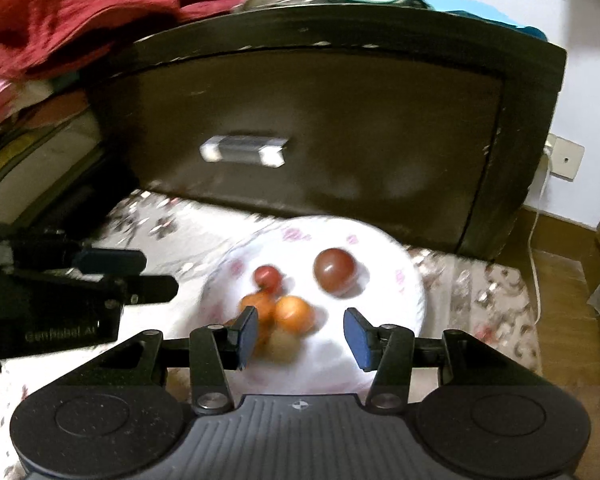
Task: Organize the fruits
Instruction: 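Move both open tools back toward the remaining red tomato and brown fruit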
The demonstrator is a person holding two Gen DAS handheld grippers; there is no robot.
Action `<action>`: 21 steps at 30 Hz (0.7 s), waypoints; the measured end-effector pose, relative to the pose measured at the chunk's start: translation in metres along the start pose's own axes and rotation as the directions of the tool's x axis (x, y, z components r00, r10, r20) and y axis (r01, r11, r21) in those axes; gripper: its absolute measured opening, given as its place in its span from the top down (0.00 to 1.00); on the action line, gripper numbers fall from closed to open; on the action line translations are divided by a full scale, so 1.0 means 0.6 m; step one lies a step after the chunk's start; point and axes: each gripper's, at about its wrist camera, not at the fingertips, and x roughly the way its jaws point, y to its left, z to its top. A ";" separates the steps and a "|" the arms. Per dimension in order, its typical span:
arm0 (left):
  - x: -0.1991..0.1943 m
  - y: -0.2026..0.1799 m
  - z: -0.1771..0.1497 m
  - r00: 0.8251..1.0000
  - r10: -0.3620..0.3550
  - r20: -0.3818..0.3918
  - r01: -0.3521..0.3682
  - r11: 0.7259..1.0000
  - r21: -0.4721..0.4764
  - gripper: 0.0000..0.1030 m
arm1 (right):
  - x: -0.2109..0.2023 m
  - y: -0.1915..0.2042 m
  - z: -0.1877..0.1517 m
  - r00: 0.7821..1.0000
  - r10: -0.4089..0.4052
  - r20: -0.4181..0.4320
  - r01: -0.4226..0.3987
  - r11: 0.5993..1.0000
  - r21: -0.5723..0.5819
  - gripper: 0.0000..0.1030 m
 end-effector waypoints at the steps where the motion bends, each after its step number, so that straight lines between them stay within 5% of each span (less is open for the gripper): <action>1: -0.008 0.003 -0.008 1.000 0.002 -0.006 -0.002 1.000 0.001 0.61 | -0.003 0.009 -0.005 1.000 0.007 -0.006 -0.007 1.000 -0.009 0.56; 21: -0.036 0.027 -0.104 0.993 -0.022 -0.116 0.025 0.999 0.026 0.61 | 0.024 0.109 -0.058 0.988 0.109 -0.111 -0.124 0.982 -0.144 0.56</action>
